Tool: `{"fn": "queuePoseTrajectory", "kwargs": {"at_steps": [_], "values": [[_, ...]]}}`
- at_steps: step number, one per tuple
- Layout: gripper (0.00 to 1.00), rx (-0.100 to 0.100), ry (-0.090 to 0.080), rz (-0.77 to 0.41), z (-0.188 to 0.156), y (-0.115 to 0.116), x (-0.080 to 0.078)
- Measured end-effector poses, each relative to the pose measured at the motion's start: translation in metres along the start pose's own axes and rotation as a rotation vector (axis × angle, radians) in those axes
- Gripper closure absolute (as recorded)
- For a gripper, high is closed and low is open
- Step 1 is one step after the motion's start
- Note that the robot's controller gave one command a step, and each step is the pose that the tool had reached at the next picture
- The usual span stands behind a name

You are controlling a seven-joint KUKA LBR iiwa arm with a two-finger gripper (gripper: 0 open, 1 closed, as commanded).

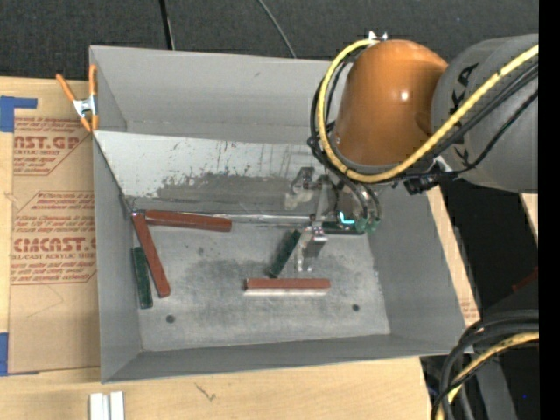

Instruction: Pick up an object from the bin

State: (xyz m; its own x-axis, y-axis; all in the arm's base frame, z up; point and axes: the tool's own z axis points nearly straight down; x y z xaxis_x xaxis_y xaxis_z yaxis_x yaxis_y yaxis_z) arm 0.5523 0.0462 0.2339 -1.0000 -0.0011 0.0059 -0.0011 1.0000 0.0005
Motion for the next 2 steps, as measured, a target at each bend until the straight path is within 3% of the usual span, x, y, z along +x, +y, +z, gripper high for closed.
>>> {"fn": "queuePoseTrajectory", "kwargs": {"at_steps": [1,2], "values": [[0.0,-0.001,-0.008,0.0,-0.004,0.0,-0.002],[0.0,-0.001,-0.014,0.006,0.045,-0.002,0.014]]}}
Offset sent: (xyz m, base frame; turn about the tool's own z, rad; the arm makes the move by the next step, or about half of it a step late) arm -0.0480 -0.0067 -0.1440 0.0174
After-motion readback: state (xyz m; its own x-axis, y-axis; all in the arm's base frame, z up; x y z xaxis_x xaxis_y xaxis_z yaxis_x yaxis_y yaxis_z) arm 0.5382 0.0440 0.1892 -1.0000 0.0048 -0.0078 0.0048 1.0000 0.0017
